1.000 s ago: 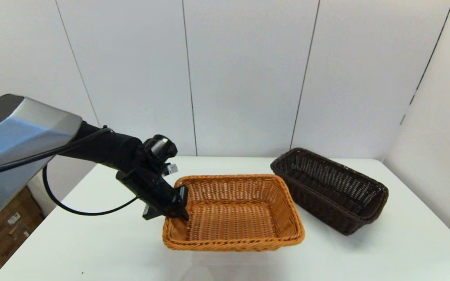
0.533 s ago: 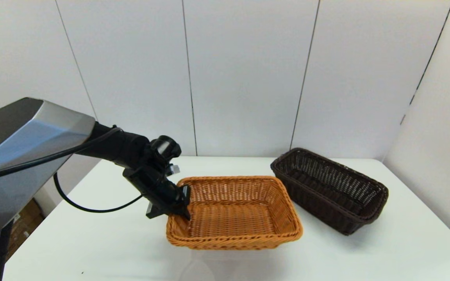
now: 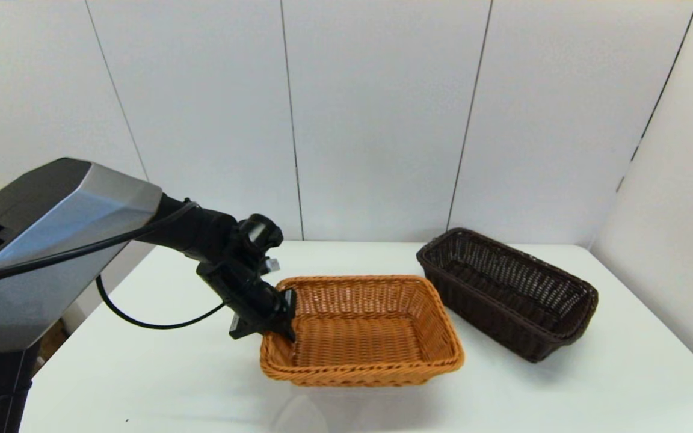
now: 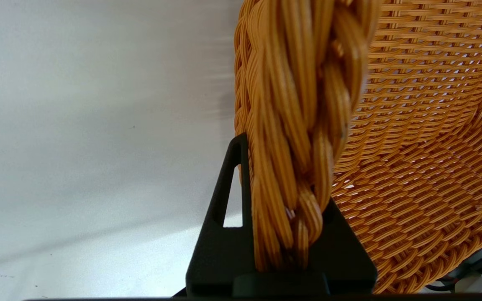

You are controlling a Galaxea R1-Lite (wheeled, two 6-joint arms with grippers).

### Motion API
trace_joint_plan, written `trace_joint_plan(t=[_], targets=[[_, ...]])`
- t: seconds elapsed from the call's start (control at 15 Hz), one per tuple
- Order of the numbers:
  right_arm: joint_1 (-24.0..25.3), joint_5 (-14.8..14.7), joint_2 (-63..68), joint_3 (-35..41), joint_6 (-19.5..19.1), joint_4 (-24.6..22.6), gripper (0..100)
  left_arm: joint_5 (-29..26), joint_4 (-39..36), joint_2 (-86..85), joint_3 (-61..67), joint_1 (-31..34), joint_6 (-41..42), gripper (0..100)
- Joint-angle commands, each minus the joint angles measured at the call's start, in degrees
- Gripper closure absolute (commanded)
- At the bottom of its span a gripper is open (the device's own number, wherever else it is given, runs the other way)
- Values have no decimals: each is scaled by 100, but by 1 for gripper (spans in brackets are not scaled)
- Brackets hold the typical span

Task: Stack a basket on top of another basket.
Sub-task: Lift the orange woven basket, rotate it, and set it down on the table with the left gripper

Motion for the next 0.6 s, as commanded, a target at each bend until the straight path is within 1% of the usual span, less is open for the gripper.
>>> trace_joint_plan(t=[0.07, 0.6], targets=[[0, 2, -2, 0, -5, 0, 0, -14, 21, 42, -32, -5, -46, 100], [0, 2, -2, 0, -5, 0, 0, -14, 21, 50, -50, -5, -46, 100]])
